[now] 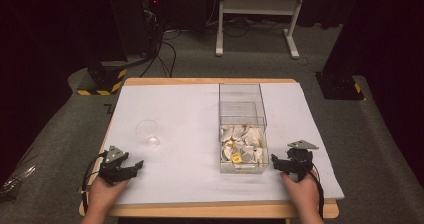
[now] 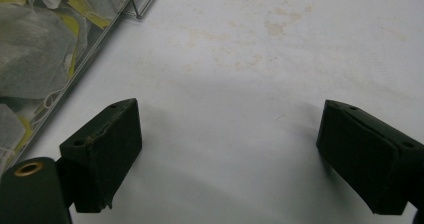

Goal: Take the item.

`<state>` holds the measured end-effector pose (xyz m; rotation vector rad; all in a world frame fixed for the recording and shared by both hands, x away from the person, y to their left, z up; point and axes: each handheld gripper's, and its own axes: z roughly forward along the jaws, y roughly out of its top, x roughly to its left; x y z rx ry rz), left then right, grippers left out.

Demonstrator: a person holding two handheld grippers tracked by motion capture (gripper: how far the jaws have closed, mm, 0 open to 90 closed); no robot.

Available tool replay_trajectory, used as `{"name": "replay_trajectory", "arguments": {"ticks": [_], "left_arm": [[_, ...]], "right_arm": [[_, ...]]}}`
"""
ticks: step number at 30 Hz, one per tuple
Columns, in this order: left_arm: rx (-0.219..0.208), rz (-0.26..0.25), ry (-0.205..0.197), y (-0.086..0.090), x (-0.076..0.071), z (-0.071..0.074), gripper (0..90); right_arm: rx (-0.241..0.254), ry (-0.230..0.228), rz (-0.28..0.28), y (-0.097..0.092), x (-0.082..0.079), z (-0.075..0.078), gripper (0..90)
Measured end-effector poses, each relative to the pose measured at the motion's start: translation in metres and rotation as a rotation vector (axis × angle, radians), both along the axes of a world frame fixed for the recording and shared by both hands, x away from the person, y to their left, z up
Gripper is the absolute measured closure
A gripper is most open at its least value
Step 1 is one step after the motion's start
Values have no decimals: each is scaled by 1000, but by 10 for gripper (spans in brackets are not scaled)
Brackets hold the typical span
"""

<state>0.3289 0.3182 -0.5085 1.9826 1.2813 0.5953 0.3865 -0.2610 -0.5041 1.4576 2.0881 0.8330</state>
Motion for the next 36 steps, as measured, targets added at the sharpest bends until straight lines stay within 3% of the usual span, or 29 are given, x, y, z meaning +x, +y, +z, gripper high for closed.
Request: {"name": "replay_trajectory", "arguments": {"ticks": [7,25,36], "left_arm": [[7,1,5,-1,0,0,315],[8,13,8,-2,0,1,309],[21,-5,16,-3,1,2,305]], "right_arm": [[-4,-2,-31,3,-4,1,116],[3,-11,-33,2,-7,0,115],[5,-10,-33,2,-6,0,115]]}}
